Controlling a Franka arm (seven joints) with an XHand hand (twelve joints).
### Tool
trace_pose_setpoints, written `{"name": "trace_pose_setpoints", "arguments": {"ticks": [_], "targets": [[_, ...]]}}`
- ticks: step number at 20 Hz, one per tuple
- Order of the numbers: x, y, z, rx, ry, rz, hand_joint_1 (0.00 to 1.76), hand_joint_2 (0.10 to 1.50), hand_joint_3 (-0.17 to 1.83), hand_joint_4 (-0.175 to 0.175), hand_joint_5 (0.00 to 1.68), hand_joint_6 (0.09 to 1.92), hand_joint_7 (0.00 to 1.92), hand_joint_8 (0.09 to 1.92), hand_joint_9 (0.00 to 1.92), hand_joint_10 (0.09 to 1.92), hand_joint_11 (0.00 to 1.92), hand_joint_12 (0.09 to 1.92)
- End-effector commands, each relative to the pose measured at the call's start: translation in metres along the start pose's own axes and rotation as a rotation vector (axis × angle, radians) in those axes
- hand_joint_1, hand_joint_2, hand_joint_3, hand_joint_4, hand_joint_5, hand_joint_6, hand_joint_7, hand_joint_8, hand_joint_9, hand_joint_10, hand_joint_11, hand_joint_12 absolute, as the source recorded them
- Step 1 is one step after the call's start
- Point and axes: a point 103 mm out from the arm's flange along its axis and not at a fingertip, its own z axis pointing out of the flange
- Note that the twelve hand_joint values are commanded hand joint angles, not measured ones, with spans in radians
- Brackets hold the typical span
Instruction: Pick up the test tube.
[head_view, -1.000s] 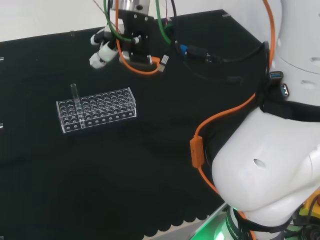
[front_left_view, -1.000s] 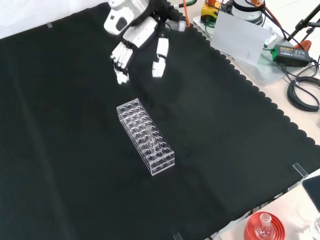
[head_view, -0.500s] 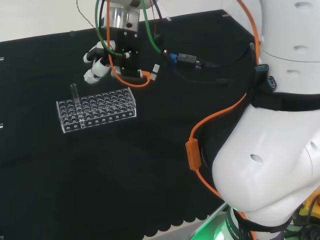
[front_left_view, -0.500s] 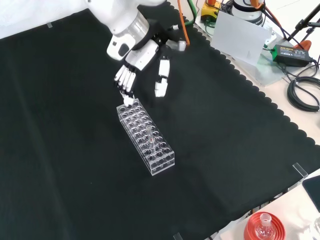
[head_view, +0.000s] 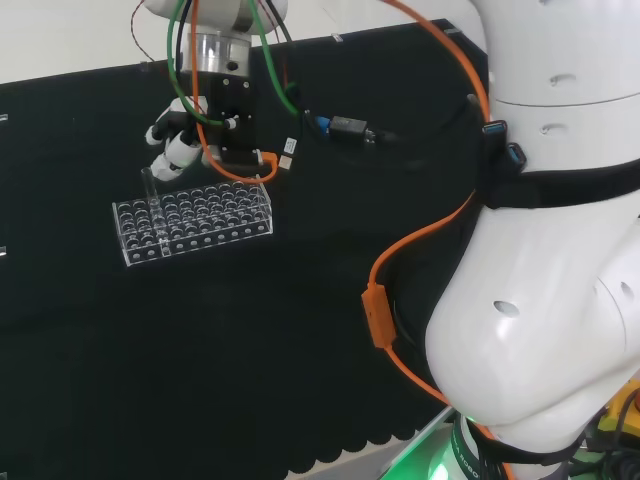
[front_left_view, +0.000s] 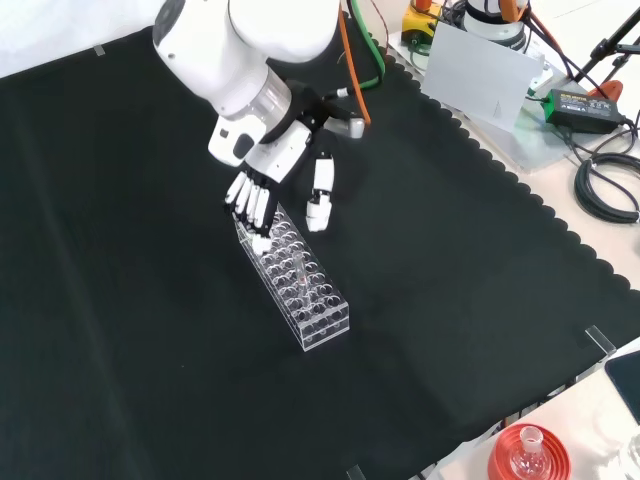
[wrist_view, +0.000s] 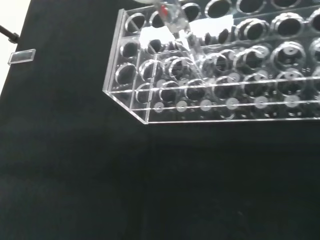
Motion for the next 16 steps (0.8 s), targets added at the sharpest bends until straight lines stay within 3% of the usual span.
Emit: {"name": "trace_pose_setpoints", "arguments": {"ticks": [1, 7, 16], "targets": [[0.019, 0.016, 0.013, 0.024, -0.025, -0.047, 0.98, 1.01, -0.17, 0.044, 0.47, 0.15, 0.49, 0.65, 0.28, 0.86, 0.00, 1.54], [0.029, 0.023, 0.021, 0.039, -0.051, -0.071, 1.01, 1.01, -0.17, 0.044, 0.35, 0.57, 0.55, 0.62, 0.31, 0.84, 0.00, 1.56], [0.025, 0.022, 0.027, 0.049, -0.087, -0.076, 1.10, 1.00, -0.17, 0.042, 0.39, 0.80, 0.65, 0.62, 0.38, 0.83, 0.07, 1.55]]}}
